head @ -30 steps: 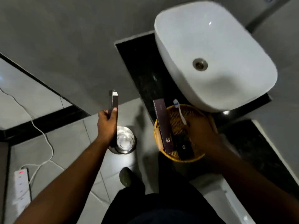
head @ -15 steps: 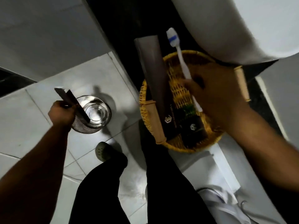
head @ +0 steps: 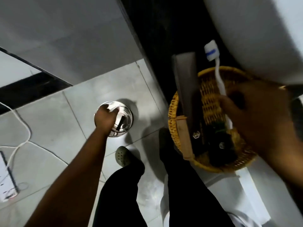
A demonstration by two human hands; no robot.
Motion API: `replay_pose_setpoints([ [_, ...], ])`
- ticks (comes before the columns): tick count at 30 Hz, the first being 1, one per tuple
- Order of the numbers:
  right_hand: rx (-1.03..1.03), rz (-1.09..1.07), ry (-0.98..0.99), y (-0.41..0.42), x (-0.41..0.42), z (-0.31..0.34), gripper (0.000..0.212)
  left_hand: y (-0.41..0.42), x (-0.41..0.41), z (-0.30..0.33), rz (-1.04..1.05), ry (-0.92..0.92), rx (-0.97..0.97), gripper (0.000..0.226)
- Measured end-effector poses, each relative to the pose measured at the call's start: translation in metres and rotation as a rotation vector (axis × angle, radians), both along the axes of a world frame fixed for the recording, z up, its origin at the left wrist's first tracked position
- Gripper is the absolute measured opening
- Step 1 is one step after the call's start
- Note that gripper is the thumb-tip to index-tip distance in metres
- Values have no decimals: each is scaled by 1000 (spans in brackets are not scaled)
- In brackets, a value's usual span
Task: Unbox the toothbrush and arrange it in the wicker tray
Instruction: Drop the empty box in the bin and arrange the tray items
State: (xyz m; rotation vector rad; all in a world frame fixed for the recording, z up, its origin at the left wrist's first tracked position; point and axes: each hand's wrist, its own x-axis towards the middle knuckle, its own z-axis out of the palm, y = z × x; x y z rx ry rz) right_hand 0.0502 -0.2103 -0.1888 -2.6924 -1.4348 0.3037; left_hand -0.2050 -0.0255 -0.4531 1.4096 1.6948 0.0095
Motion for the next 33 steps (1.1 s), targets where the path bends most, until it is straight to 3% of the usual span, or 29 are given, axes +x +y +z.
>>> replay_pose_setpoints([
  [5,-197,-105,205,-1,-19,30,24,-37,32,168,204,-348,170,9],
  [6,-216,-120,242,-6,-17,35,24,-45,41,202,163,-398,255,4],
  [9,-162,-181,339,-23,-16,56,21,-69,72,285,-96,-570,400,17],
  [11,-81,-209,372,-32,-18,57,17,-82,99,310,-331,-517,402,13],
  [14,-131,-251,411,-36,-18,50,26,-94,136,323,-589,-302,288,11],
  [18,-168,-266,454,-34,-11,40,19,-102,163,315,-780,-119,229,21],
  [23,-67,-254,368,-39,-11,32,24,-104,177,298,-762,-39,208,27],
  [26,-136,-217,240,-40,-13,31,32,-107,181,292,-696,-39,180,29],
  [33,-194,-268,217,-53,-10,23,26,-122,206,287,-732,-23,207,18],
])
